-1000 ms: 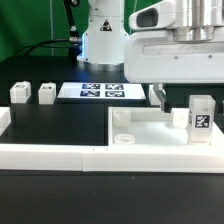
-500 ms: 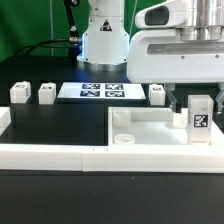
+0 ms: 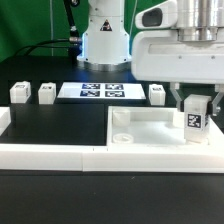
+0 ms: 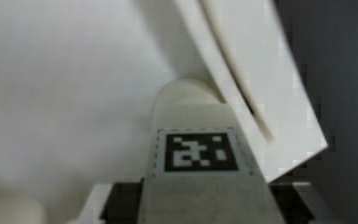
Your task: Assemble square table
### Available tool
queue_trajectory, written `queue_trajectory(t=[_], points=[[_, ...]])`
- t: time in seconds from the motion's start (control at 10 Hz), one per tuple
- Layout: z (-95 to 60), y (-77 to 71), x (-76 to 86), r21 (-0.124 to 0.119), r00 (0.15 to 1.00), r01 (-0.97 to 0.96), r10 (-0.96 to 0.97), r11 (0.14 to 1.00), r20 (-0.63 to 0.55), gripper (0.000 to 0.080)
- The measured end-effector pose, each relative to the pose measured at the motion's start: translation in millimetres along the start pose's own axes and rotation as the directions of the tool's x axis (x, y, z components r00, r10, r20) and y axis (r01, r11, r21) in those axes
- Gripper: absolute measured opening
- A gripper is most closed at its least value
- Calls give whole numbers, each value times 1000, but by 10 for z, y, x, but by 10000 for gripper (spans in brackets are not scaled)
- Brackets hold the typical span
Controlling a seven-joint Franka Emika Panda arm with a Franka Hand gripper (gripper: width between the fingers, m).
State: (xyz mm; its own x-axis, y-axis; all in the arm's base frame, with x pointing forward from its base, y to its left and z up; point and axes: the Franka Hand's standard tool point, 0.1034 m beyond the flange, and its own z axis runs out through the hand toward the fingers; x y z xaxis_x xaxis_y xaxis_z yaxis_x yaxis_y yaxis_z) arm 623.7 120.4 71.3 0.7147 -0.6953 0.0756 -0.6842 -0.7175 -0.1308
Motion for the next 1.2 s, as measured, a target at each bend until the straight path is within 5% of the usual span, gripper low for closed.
queue_trajectory(t=[0.3, 0.6, 0.9, 1.1, 1.2], points=[[-1, -56, -66, -25, 887, -461, 461, 887, -22, 288], [13, 13, 2, 56, 615, -789, 785, 612, 76, 291], [19, 4, -2, 55, 626, -780, 776, 624, 74, 301], [22, 5, -4, 57, 644, -765, 761, 642, 73, 613], [19, 11, 16, 74, 793, -609, 606, 789, 62, 613]])
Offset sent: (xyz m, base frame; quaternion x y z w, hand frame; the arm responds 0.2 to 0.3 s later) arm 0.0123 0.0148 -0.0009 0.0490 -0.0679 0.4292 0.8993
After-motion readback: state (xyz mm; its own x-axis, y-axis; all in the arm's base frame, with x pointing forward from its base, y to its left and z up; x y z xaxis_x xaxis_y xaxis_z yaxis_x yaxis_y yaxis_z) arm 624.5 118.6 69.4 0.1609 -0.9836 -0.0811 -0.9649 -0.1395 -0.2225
